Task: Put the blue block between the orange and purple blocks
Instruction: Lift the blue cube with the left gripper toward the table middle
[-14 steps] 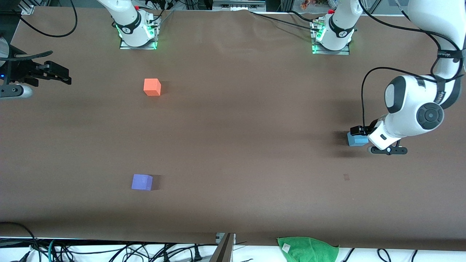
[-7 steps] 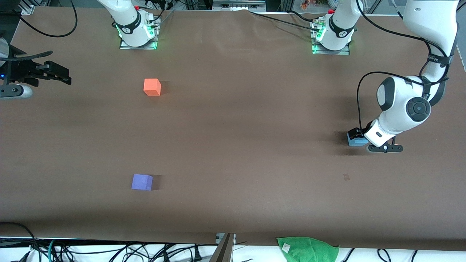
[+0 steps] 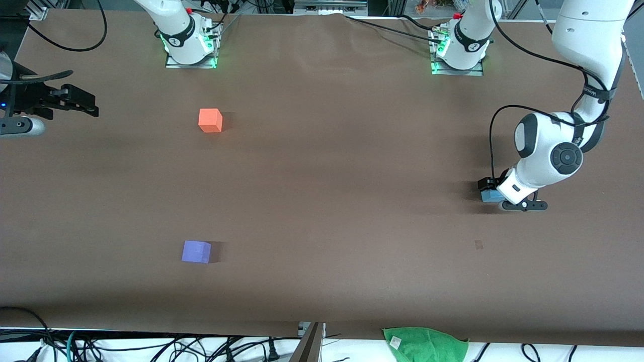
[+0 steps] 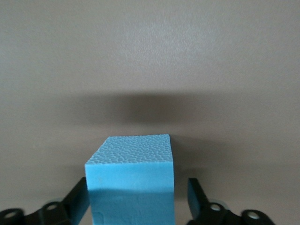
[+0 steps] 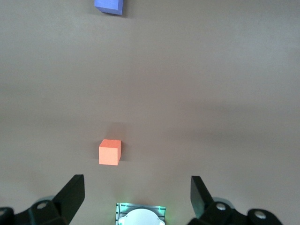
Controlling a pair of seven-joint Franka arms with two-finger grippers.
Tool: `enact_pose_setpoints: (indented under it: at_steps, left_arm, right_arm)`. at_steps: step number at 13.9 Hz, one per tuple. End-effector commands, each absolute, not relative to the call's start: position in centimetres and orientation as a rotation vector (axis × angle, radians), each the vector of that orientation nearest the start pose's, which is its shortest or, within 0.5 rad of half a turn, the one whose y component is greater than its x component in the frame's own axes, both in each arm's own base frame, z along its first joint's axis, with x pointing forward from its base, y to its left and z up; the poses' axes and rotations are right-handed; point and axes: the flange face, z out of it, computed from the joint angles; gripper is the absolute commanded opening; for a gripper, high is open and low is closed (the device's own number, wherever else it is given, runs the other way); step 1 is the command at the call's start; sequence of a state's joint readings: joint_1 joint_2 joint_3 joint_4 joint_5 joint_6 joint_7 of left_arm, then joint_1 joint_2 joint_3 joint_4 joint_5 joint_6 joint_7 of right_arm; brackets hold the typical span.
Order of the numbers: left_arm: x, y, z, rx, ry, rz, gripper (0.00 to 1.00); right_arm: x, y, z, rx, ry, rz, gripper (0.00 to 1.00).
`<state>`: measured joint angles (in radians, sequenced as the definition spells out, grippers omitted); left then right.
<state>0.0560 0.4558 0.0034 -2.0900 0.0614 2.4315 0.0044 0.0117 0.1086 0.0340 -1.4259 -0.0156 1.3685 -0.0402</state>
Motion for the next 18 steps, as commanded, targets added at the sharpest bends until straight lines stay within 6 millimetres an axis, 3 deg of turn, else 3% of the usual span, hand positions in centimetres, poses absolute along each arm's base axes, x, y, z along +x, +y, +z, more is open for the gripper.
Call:
enact_pose_setpoints:
  at_steps: [1,3,5,6,8,9,11,12,14,16,18]
  left_arm:
    - [57.0,3.5,19.2,-3.087,0.022,0.199,0.06]
    - [57.6,3.1,20.8,-3.083,0.031,0.234,0.00]
    - [59.0,2.3,24.6,-3.078,0.045,0.229,0.00]
    - [59.7,0.8,26.4,-3.074,0.078,0.260,0.00]
    - [61.4,-3.6,31.0,-3.054,0.178,0.402,0.00]
    - [61.8,-7.2,33.3,-3.044,0.267,0.446,0.00]
    - [62.1,-14.0,35.6,-3.059,0.391,0.391,0.03]
    - [62.2,-17.7,35.8,-3.074,0.440,0.377,0.03]
    - [61.9,-25.5,34.9,-3.117,0.341,0.370,0.00]
    - [61.5,-32.6,32.9,-3.127,0.224,0.337,0.01]
    - [59.7,-39.0,28.8,-3.132,0.192,0.302,0.02]
  right_arm:
    - [56.7,2.0,61.9,-3.125,-0.146,0.245,1.00]
    - [56.7,2.0,61.9,-3.125,-0.146,0.243,1.00]
    - [56.7,2.0,61.9,-3.123,-0.144,0.243,1.00]
    - [56.7,1.9,61.9,-3.125,-0.144,0.245,1.00]
    - [56.7,1.9,61.9,-3.125,-0.144,0.243,1.00]
    - [56.7,1.9,61.9,-3.125,-0.144,0.243,1.00]
    - [56.7,2.0,61.9,-3.123,-0.144,0.243,1.00]
    - [56.7,2.0,61.9,-3.124,-0.142,0.243,1.00]
    - [56.7,2.0,61.9,-3.124,-0.142,0.243,1.00]
    - [56.7,2.0,61.9,-3.124,-0.142,0.243,1.00]
    - [56.7,2.0,61.9,-3.124,-0.142,0.243,1.00]
